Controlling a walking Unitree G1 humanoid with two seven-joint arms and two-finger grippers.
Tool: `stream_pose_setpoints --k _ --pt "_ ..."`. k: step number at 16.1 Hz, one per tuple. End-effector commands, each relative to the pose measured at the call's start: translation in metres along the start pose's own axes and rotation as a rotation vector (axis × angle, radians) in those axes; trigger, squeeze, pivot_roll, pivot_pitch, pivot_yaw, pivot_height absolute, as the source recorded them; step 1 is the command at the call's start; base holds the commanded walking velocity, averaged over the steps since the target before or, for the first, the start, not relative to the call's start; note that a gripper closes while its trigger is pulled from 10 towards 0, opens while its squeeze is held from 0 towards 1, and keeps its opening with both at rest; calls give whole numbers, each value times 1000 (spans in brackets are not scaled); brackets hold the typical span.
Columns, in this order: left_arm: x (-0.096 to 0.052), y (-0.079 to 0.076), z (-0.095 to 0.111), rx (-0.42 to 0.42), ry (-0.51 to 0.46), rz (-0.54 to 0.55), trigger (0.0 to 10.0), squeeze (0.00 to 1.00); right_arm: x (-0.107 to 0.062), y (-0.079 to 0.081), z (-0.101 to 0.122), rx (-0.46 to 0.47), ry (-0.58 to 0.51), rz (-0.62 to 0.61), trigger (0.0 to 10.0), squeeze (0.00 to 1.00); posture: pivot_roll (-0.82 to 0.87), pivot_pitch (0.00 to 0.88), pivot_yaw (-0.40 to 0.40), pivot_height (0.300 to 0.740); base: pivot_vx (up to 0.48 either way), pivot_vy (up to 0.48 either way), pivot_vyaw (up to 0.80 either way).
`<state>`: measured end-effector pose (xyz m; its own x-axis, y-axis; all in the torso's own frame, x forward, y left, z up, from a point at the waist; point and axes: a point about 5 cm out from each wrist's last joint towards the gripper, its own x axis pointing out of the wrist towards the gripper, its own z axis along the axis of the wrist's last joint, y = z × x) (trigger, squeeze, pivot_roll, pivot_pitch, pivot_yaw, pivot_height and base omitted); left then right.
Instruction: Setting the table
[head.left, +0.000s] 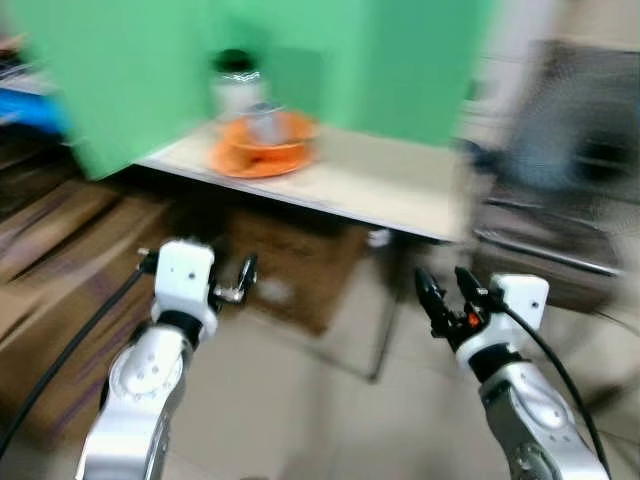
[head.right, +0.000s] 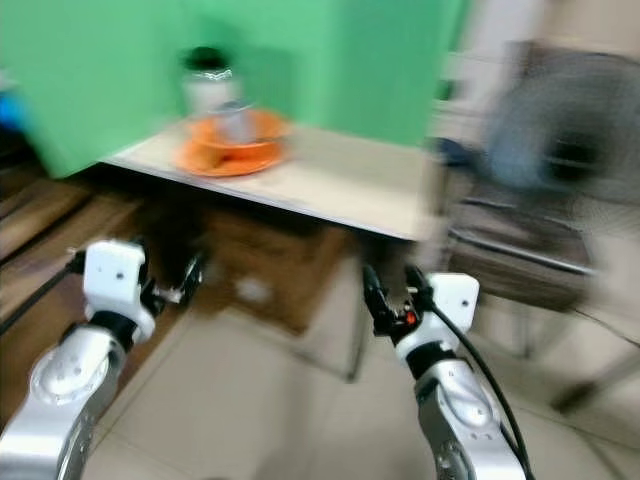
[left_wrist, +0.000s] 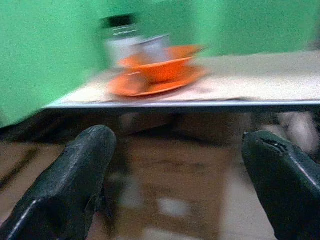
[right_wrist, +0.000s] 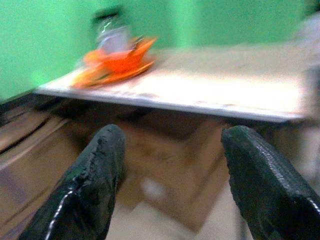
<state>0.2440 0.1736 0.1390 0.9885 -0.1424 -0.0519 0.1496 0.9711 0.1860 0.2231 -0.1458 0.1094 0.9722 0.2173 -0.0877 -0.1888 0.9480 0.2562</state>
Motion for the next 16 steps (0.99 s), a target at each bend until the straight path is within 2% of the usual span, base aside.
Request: stream_pose_setpoints --k 1,9,13,16 --pt "2 0 5 2 -16 -1 10000 0 1 1 6 -4 -21 6 10000 0 93 0 4 740 337 0 0" --pt "-1 2 4 24 -15 -11 10000 0 2 2 5 8 -23 16 10000 0 109 0 -3 740 340 0 0" --pt "0 0 7 60 -28 -34 10000 0 4 6 11 -17 -53 48 10000 0 110 0 2 740 340 0 0" --pt "2 -1 11 77 -42 -56 10000 0 5 4 17 46 -92 29 10000 0 109 0 3 740 342 0 0"
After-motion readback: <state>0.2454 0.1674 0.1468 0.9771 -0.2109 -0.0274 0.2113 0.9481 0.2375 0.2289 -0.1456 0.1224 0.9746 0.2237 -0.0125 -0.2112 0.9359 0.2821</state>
